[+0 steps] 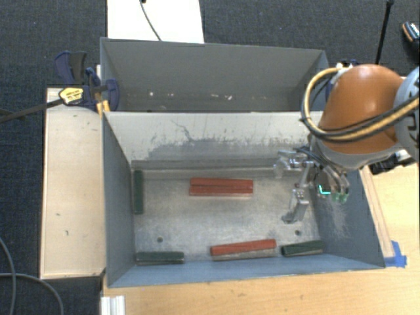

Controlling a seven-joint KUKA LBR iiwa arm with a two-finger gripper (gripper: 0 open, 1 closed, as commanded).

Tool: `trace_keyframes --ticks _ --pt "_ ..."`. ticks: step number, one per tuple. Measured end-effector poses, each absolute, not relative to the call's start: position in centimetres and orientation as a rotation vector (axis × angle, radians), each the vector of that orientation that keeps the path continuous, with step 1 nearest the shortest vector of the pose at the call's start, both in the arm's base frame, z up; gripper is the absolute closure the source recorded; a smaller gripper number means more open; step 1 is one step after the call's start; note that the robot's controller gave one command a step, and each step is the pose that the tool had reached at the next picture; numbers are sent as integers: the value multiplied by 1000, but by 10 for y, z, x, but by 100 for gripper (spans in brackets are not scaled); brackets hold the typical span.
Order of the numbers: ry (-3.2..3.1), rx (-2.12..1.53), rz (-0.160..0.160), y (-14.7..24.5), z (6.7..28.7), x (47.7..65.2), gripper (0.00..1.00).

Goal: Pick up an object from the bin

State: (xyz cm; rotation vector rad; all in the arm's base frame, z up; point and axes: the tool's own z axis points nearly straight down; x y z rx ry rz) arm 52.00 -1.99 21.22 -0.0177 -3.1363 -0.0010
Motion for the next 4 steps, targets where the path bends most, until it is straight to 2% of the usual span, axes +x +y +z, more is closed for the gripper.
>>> trace_keyframes --ticks 1,2,3,4 --pt "-3131 -215 -3 41 66 537 0" --pt "-3157 -72 -5 101 73 488 0" --pt "-3087 612 4 29 88 502 0" --pt "-2904 1216 -1 79 126 507 0"
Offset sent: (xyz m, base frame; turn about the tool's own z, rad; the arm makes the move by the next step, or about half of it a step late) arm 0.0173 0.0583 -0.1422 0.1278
